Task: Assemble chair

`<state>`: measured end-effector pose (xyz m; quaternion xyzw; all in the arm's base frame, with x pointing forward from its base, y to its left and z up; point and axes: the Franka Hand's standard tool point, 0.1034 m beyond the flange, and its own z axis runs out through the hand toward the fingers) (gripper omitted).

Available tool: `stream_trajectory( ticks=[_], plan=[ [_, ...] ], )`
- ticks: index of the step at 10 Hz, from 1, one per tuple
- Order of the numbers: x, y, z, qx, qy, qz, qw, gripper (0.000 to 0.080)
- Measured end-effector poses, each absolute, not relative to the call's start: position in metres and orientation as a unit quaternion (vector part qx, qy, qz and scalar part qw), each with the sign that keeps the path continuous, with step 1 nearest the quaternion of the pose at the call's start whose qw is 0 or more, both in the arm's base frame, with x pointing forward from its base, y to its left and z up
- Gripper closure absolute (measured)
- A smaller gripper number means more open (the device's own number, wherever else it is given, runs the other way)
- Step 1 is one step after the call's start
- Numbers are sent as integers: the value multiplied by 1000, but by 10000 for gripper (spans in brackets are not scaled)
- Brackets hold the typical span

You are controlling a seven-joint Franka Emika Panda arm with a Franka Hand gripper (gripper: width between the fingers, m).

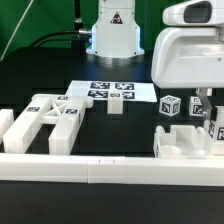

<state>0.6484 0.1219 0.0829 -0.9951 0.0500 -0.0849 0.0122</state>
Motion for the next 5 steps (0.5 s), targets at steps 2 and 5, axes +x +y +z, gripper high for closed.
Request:
stream_trajectory(
  ticks=[2, 5],
  plan=[
    [648, 121, 83, -986, 142, -84, 15, 511],
    [648, 120, 83, -961, 265, -81, 23, 511]
  ],
)
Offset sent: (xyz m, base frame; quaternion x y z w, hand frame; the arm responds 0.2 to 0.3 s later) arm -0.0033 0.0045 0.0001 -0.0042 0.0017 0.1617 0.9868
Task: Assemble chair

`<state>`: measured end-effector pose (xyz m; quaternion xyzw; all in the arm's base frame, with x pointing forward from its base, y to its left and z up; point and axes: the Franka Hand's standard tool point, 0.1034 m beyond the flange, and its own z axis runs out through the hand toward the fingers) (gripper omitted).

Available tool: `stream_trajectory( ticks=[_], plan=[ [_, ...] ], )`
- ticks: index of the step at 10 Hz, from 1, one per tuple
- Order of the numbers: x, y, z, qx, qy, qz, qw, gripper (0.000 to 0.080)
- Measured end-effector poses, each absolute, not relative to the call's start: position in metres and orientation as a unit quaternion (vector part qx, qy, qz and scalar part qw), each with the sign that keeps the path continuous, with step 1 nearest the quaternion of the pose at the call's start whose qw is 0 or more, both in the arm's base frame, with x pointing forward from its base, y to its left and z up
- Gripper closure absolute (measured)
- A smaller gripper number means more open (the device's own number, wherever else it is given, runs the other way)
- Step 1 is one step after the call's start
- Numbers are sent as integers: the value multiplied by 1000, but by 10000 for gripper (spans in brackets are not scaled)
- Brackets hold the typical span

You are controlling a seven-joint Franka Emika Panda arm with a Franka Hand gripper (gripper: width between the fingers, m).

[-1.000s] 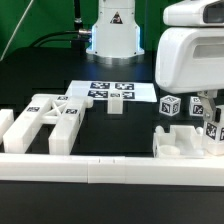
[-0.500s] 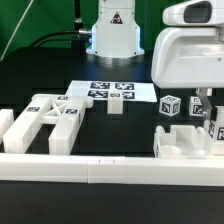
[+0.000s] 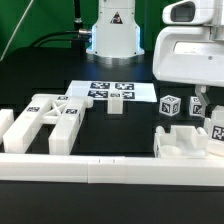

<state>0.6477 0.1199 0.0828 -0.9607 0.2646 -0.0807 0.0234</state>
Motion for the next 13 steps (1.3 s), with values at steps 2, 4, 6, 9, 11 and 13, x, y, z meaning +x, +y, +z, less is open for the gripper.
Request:
stream_trajectory(
  ticks=[2, 4, 6, 9, 11, 13],
  plan=[
    [648, 119, 83, -916, 393, -77, 34, 511],
    [648, 117, 83, -889, 449, -74, 40, 511],
    [648, 118, 83, -903, 421, -74, 37, 432],
    [647, 118, 84, -933, 353, -70, 29, 155],
    [648, 117, 84, -961, 267, -73, 22, 151],
    [648, 117, 84, -973, 216, -74, 18, 151]
  ],
)
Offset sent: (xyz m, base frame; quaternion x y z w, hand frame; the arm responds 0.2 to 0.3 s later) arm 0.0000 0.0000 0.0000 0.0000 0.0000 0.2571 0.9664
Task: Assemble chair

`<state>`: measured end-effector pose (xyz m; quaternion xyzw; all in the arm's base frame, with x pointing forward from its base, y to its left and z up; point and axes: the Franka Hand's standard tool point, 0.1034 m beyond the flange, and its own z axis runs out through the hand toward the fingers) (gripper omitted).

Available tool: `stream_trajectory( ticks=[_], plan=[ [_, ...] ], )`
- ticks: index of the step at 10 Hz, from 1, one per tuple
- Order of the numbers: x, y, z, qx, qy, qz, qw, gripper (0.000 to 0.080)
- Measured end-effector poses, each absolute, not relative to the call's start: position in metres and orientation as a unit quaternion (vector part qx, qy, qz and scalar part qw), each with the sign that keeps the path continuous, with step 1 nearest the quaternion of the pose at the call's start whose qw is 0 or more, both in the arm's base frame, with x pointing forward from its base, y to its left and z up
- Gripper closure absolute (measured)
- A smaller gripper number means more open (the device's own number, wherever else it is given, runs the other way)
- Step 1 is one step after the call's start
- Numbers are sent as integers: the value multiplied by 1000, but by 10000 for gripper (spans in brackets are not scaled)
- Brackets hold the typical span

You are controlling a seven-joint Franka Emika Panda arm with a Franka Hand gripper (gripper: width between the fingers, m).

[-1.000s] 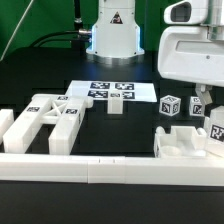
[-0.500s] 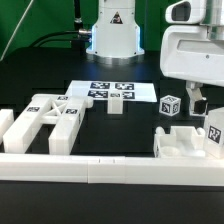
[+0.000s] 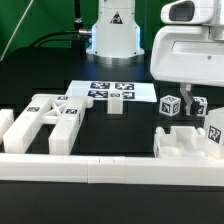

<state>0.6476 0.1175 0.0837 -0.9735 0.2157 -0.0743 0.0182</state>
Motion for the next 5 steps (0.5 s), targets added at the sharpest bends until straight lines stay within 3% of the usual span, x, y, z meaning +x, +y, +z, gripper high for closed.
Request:
stream_trajectory(
  ticks=[5],
  plan=[
    [648, 117, 84, -997, 32, -77, 2, 151]
  ],
)
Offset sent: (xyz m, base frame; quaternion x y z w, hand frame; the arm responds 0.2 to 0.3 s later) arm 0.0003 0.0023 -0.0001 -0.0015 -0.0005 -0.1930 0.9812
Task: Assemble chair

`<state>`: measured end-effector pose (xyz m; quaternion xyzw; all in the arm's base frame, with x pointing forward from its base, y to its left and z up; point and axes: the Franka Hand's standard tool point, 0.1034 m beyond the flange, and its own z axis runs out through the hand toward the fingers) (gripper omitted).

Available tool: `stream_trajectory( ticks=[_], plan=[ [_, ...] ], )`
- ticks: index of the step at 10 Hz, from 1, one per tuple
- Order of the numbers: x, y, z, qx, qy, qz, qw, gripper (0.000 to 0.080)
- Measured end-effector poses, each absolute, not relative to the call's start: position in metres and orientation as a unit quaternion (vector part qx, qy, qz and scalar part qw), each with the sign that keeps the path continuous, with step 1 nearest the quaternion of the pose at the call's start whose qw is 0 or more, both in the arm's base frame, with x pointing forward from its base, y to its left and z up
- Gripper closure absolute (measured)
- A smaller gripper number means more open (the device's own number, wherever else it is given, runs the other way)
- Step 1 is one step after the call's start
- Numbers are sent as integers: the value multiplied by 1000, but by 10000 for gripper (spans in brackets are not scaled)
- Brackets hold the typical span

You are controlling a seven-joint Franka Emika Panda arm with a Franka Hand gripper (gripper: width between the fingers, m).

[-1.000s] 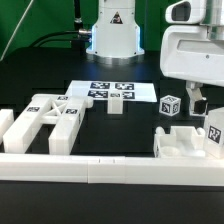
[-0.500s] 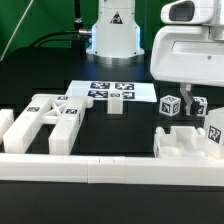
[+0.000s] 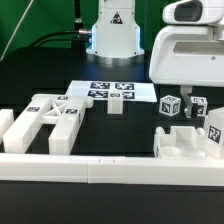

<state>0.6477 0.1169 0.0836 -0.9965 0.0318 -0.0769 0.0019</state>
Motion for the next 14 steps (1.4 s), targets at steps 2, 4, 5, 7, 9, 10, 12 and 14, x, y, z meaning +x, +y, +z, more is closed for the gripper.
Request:
stream_trajectory(
  ticks=[2, 4, 5, 7, 9, 10, 12, 14],
  plan=[
    [648, 117, 84, -997, -16, -77, -2, 151],
    [648, 115, 84, -991, -106, -76, -10, 151],
    [648, 115, 84, -989, -125, -76, -11, 176],
    [648, 116, 84, -989, -128, -76, -11, 352],
    [648, 116, 84, -990, -114, -76, -10, 514],
    [648, 116, 84, -991, -112, -76, -10, 513],
    [648, 116, 84, -996, -47, -77, -4, 513],
    [647, 120, 83, -996, 39, -77, 2, 513]
  ],
)
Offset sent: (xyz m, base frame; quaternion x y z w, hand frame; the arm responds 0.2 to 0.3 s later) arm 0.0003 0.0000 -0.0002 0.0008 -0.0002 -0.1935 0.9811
